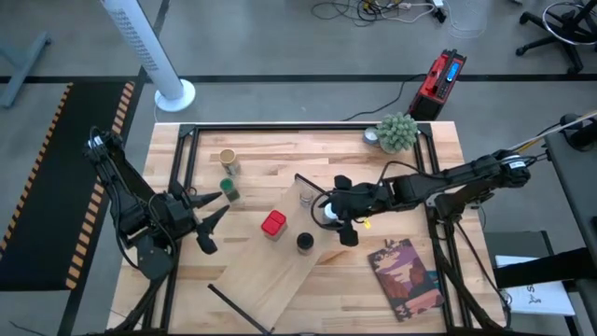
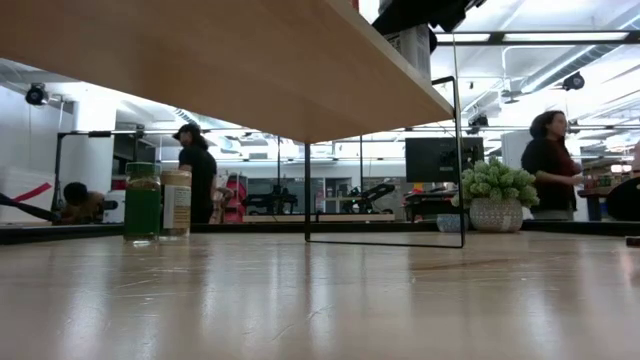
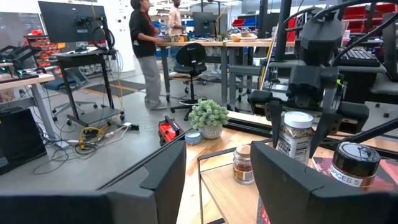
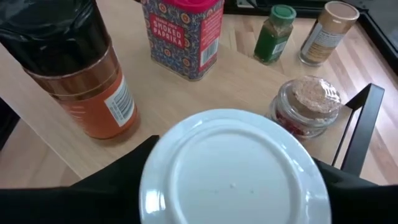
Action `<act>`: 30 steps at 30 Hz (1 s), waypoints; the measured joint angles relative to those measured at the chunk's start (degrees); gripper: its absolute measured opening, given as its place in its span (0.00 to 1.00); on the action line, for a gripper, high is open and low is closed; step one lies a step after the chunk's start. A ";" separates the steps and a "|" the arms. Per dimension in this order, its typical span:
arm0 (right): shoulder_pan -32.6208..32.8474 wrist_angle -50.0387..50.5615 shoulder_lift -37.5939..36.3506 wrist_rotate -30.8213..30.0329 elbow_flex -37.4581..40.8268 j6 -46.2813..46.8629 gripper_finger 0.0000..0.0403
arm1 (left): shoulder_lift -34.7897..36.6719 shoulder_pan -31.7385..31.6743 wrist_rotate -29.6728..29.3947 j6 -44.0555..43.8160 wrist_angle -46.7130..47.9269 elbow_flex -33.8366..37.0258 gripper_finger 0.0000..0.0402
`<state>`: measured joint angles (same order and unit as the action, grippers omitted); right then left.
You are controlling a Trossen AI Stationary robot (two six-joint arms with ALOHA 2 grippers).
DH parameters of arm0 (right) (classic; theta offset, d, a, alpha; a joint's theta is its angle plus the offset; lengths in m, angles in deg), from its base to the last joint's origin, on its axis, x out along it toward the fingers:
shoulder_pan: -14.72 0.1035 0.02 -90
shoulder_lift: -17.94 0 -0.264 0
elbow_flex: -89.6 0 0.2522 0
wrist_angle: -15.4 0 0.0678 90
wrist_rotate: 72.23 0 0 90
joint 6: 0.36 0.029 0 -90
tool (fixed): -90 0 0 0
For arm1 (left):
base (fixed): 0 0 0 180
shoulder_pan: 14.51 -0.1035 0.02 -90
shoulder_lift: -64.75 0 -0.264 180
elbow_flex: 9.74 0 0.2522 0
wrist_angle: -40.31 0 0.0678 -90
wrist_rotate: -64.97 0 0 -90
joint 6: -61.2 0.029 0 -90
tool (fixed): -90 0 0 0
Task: Shelf spices
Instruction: Remove the white seasoning bottle from the shelf
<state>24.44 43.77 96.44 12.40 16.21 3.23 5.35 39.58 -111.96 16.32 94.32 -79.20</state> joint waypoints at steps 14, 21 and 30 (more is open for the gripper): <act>0.00 0.02 -0.02 0.00 0.00 -0.30 0.57 | -0.22 0.02 0.74 0.02 -0.09 0.00 0.42; 0.00 0.89 -0.04 -0.02 -1.21 -2.31 0.56 | -0.22 0.01 0.68 0.89 0.00 0.00 0.40; 0.00 1.94 -0.04 0.87 -3.50 -3.45 0.56 | -0.22 -0.15 0.78 0.83 -0.32 0.00 0.40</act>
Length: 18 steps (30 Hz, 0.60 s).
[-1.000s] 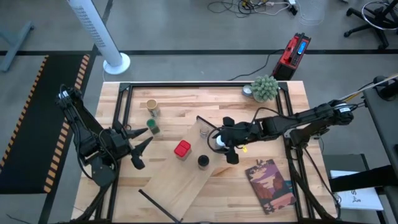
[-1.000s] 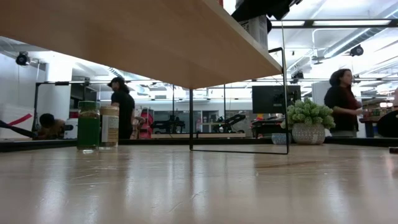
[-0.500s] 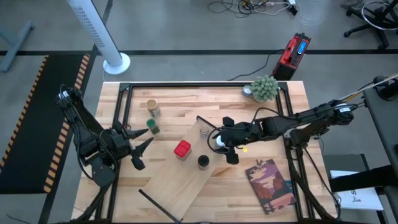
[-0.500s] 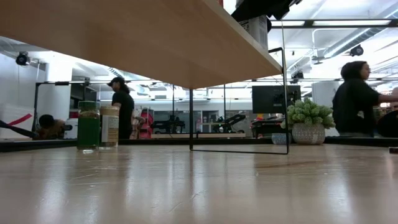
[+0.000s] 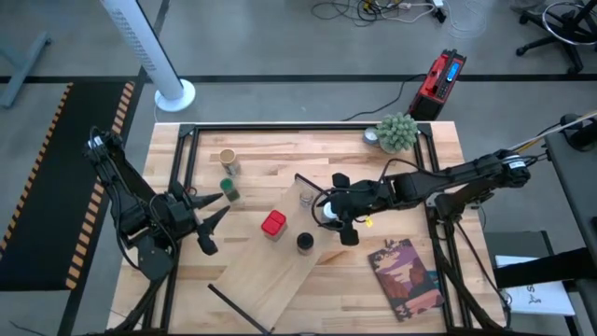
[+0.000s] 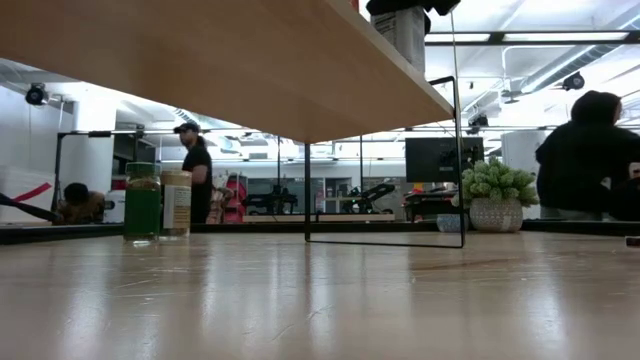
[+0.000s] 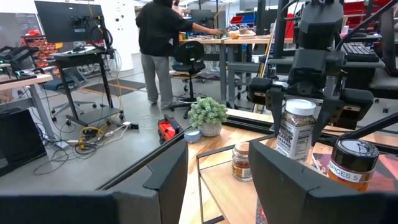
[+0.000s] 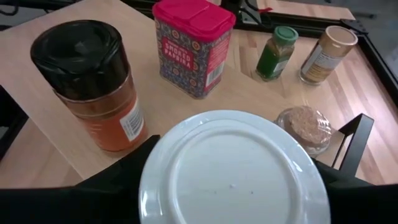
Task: Shelf spices
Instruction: Remove the white seasoning bottle from the shelf
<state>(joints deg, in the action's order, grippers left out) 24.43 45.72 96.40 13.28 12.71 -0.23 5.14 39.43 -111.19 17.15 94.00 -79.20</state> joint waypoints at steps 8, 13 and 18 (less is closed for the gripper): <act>-0.59 0.05 0.24 0.00 0.31 0.20 0.56 | 0.00 -0.04 0.10 0.02 -0.05 0.00 0.41; -0.61 -0.02 0.22 0.02 0.31 0.07 0.56 | 0.00 -0.04 0.12 0.02 -0.10 0.00 0.40; -0.63 0.98 0.22 0.02 -0.46 -0.52 0.56 | 0.00 -0.04 0.14 0.04 -0.10 0.00 0.39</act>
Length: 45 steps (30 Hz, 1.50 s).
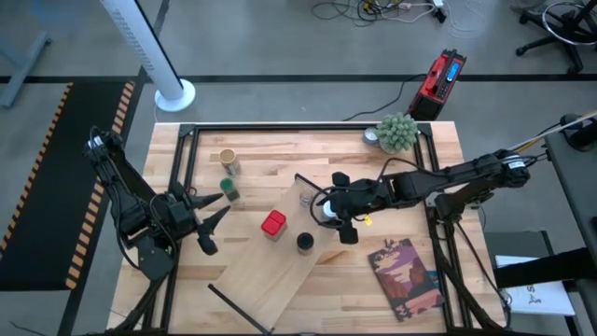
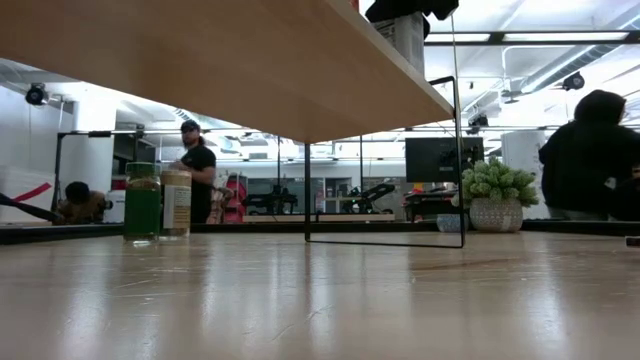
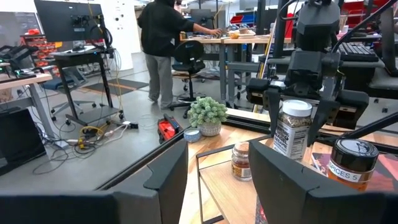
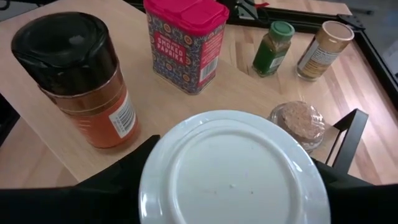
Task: Shelf spices
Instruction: Remove the white seasoning bottle from the shelf
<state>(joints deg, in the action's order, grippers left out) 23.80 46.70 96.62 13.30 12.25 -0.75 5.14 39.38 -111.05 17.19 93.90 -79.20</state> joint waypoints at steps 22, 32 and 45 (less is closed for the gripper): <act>0.15 9.25 -16.47 -7.04 3.49 5.34 0.56 | -0.17 0.00 1.23 0.00 -0.04 0.02 0.39; 0.15 4.46 -25.70 -12.72 17.73 10.47 0.56 | -0.17 0.00 1.16 0.00 -0.22 0.02 0.40; 0.01 -3.67 -29.90 -17.23 34.26 18.67 0.56 | -0.17 0.00 1.12 0.00 -0.20 0.02 0.40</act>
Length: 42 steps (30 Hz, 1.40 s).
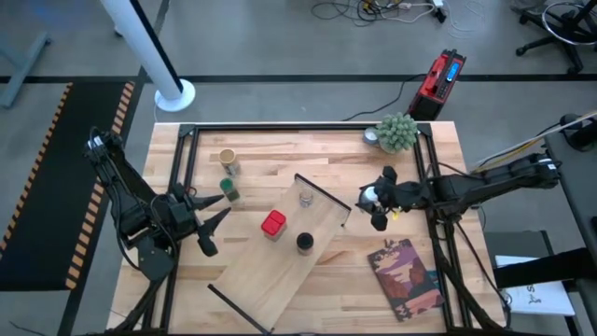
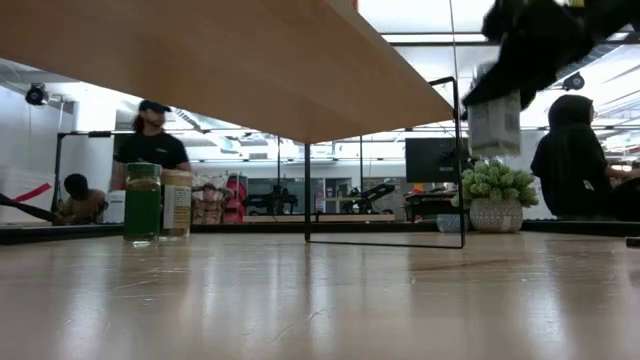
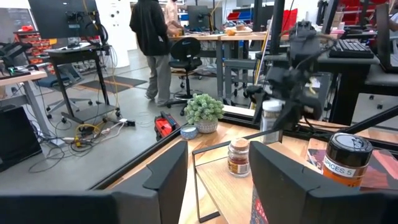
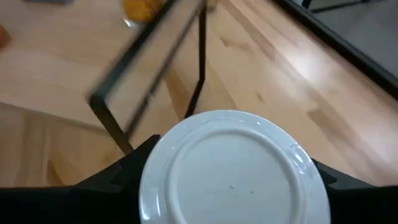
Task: Shelf spices
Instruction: Remove the white seasoning bottle from the shelf
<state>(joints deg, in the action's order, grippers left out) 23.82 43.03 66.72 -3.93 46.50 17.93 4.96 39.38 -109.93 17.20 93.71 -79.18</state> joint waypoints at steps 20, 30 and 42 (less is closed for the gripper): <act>-4.15 -4.01 -0.28 -3.84 14.56 7.89 0.58 | 0.02 0.01 -0.04 0.26 0.02 0.00 0.39; -7.16 -3.97 -0.28 -5.18 16.67 7.40 0.65 | 0.02 0.00 -0.04 0.26 0.02 0.00 0.41; -7.38 -0.28 -0.70 -3.61 9.39 3.66 0.77 | 0.03 0.00 -0.04 0.25 0.02 0.00 0.40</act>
<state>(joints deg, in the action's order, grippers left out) 16.44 42.75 66.02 -7.54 55.89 21.59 4.99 39.38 -109.98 17.44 93.73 -79.18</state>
